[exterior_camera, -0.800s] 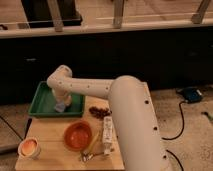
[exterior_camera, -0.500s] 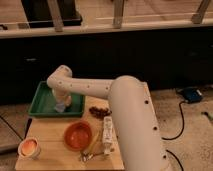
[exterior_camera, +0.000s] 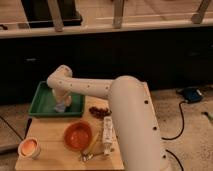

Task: Wipe tray with sponge

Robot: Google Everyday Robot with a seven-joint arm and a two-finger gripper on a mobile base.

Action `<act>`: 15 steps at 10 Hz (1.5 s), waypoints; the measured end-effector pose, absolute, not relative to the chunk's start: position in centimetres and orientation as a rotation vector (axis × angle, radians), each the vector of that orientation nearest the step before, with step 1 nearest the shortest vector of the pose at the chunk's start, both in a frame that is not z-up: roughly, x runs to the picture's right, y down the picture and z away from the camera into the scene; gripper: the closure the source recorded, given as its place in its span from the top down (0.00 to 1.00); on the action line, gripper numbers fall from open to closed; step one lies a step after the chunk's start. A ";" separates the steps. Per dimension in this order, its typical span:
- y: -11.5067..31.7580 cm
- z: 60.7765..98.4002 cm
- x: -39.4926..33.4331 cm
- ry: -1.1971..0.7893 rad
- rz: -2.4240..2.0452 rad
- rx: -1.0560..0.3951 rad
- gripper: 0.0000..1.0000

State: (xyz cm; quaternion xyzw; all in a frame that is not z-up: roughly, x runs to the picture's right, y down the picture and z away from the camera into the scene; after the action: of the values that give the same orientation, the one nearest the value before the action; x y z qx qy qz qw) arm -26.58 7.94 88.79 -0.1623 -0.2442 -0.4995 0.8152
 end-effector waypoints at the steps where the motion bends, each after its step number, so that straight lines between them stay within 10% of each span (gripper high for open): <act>1: 7.9 88.8 -26.6 -0.522 -1.066 -0.349 0.03; 15: 3.9 91.7 -19.5 -0.366 -0.935 -0.358 0.03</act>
State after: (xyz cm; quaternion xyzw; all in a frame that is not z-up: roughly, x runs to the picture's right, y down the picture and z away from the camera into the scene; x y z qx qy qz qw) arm -19.52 3.90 91.67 -0.1706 -0.1743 -0.4455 0.8614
